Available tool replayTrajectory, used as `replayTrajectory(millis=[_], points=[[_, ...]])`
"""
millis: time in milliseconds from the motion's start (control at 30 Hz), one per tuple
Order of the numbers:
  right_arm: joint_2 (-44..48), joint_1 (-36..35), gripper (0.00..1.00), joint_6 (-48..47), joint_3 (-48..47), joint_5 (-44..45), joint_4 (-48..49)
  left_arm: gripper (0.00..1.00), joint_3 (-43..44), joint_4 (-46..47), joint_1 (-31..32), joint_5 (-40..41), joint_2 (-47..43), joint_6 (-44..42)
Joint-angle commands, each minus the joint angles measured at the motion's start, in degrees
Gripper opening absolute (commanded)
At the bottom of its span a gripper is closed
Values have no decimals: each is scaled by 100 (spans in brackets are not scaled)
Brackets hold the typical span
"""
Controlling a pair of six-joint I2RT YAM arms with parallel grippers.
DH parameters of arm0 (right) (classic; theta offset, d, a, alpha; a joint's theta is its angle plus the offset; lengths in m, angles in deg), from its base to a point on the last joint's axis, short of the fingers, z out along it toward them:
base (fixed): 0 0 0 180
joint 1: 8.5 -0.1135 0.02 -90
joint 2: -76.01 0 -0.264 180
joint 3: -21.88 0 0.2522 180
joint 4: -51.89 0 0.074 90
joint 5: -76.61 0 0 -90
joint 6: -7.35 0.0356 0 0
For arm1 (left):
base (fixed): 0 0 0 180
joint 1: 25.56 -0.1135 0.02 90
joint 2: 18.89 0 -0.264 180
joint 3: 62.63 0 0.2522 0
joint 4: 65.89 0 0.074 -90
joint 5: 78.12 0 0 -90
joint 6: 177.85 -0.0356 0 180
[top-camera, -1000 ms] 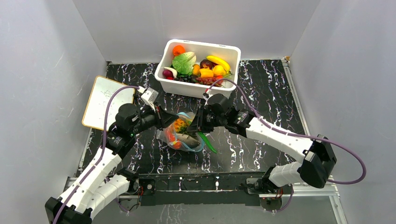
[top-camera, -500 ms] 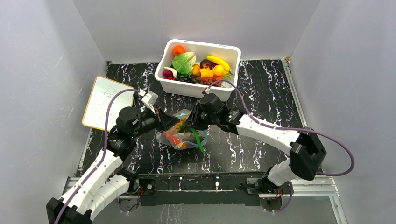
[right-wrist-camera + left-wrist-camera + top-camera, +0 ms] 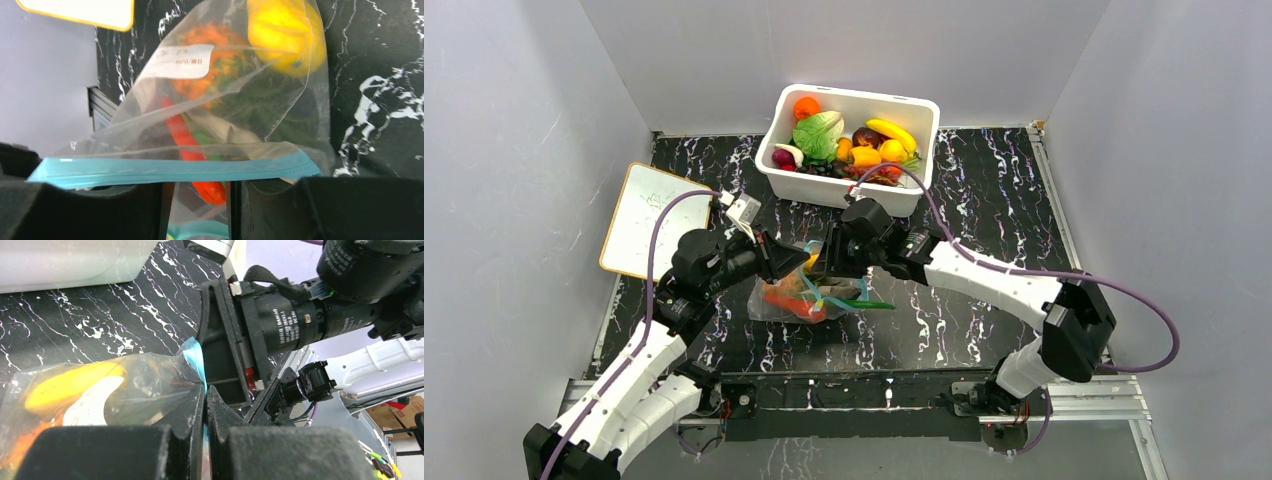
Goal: Place the food in the zip-top bag and seal the zipper
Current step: Place the fake vegetable in the zipper food storage bag.
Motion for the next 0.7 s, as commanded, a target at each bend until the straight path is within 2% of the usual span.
replayTrajectory(millis=[0,300,467,667], points=[[643,-20,36,-1055,-298,-201,-277,0,33,228,17,18,-136,-10],[2049,-19,40,-2846,275,-286,-802,0,143,107,17,100,-131,-76],[2471,-20,45,-3261,550,-309,-1528,0,162,66,17,113,-139,-85],[2407,-20,49,-3466,917,-502,-1602,0,158,66,18,148,-131,-94]])
